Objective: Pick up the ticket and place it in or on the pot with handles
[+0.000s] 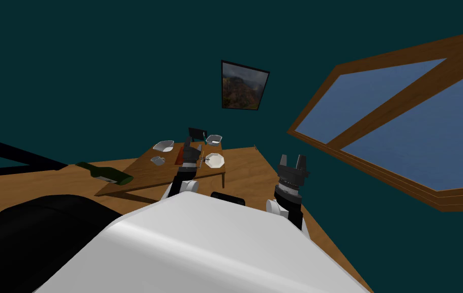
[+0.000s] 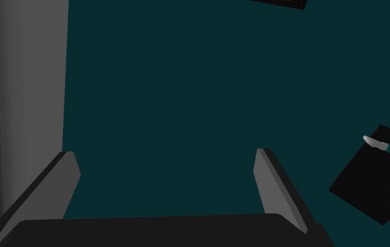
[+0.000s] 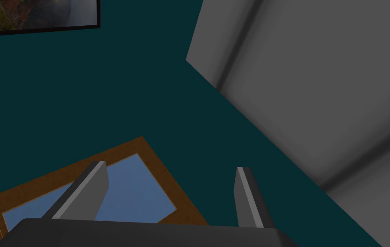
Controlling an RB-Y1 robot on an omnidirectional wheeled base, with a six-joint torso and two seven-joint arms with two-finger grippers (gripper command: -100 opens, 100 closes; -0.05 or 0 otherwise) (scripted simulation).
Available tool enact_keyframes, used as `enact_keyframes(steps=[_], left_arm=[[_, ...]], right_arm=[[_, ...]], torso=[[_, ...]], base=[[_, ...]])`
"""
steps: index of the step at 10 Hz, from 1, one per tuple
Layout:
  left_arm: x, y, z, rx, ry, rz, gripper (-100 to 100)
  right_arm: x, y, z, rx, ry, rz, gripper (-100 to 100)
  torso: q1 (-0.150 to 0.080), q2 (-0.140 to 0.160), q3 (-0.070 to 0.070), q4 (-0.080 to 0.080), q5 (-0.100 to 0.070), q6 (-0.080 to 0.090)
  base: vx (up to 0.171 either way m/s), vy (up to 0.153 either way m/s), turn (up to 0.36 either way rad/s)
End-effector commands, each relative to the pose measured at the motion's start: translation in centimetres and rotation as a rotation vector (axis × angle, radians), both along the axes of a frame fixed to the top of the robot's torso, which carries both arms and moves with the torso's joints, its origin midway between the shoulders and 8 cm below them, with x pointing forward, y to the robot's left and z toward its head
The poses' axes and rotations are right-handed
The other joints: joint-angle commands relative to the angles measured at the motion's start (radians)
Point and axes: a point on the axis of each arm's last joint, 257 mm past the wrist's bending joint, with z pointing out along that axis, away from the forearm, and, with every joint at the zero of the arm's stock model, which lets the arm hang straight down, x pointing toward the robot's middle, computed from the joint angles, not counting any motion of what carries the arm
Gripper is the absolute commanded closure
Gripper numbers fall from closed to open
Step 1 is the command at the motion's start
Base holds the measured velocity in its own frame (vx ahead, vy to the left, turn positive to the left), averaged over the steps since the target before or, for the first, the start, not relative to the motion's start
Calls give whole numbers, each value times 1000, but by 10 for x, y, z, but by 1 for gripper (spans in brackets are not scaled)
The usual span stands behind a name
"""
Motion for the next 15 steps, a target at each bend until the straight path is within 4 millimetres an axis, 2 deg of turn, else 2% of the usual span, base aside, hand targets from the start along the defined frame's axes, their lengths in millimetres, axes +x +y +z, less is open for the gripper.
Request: enact_keyframes(steps=[1,7,15], left_arm=[[3,-2,-4,31,16,-16,-100],[24,8,-42,147,125,-47,-100],[56,52,-107,201,297,10,-100]], right_arm=[[0,0,0,0,0,0,0],[0,0,0,0,0,0,0],[0,0,0,0,0,0,0]], torso=[[0,0,0,0,0,0],[0,-1,-1,0,0,0],[0,-1,-1,0,0,0]], base=[[0,0,0],[10,-6,-4],[18,-1,-2]])
